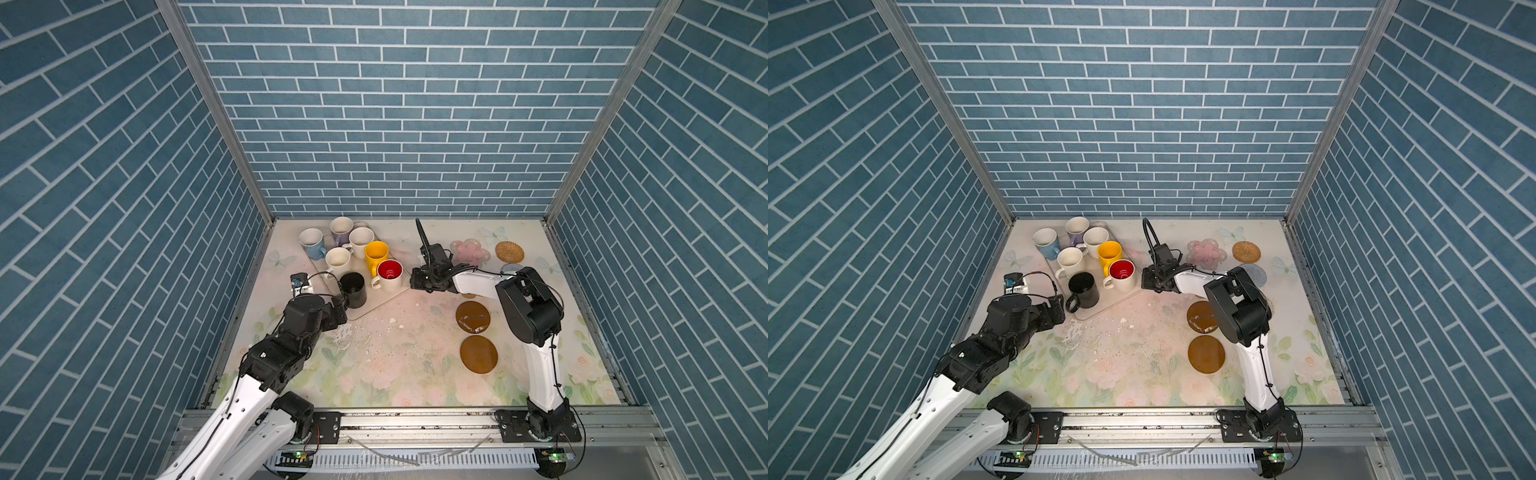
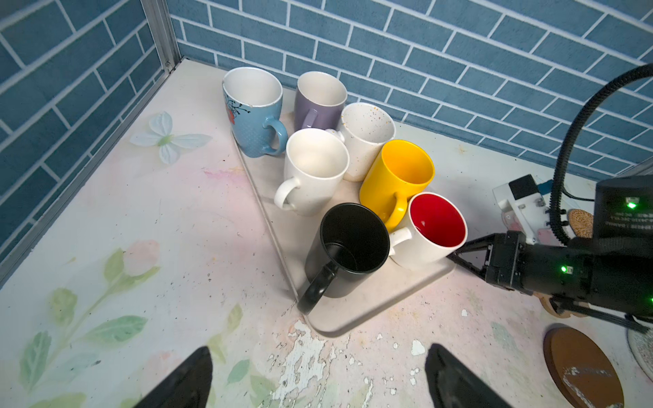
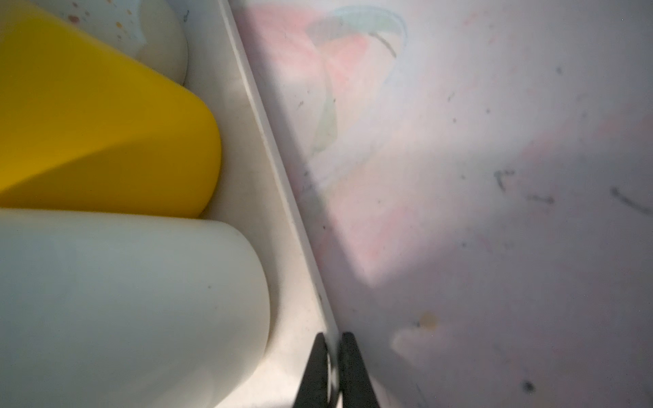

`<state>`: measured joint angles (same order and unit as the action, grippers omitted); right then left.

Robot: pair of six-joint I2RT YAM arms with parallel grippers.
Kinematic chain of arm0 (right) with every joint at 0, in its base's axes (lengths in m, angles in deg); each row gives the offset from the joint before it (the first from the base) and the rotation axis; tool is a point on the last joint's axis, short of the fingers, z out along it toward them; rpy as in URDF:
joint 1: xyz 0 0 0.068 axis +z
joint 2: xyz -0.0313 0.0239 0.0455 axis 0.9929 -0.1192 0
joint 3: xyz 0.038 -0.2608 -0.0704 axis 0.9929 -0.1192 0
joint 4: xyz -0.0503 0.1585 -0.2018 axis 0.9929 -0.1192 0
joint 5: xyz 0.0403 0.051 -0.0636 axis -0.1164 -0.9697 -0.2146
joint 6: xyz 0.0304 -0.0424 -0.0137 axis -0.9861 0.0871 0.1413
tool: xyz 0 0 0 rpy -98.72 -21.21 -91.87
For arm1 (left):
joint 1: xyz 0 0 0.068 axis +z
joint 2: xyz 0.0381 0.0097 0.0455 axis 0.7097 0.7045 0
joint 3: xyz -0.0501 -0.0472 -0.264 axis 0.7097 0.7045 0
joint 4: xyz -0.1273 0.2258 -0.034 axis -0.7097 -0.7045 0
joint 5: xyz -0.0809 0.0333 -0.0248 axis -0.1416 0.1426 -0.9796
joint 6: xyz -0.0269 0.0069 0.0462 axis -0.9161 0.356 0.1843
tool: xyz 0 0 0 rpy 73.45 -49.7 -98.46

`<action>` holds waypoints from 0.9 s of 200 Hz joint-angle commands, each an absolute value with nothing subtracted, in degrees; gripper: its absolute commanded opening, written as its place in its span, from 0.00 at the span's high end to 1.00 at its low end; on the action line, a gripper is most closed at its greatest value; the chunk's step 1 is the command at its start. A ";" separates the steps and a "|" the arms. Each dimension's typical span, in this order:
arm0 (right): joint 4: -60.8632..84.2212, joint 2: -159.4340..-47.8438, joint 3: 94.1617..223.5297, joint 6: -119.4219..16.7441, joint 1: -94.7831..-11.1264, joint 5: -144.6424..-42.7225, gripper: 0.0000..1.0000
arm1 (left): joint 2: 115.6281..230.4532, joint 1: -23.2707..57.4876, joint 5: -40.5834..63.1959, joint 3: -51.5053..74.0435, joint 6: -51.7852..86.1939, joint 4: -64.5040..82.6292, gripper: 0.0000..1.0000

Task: Place cups on coasters
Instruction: Move the tray to the center of the table.

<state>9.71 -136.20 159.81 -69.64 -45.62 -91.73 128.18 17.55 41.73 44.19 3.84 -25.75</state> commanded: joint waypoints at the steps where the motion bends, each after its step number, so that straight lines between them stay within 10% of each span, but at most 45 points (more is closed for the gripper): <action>1: 7.22 -131.30 154.98 -65.78 -43.62 -92.80 1.00 | 128.45 17.85 42.59 42.63 4.69 -25.78 0.05; 180: 10.38 -110.48 128.91 -69.92 -41.33 -88.79 1.00 | 134.97 17.84 38.41 45.43 3.77 -19.83 0.04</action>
<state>12.44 -115.00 132.09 -74.25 -42.38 -88.08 133.99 17.55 38.89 44.12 3.84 -20.46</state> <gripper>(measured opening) 0.087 0.957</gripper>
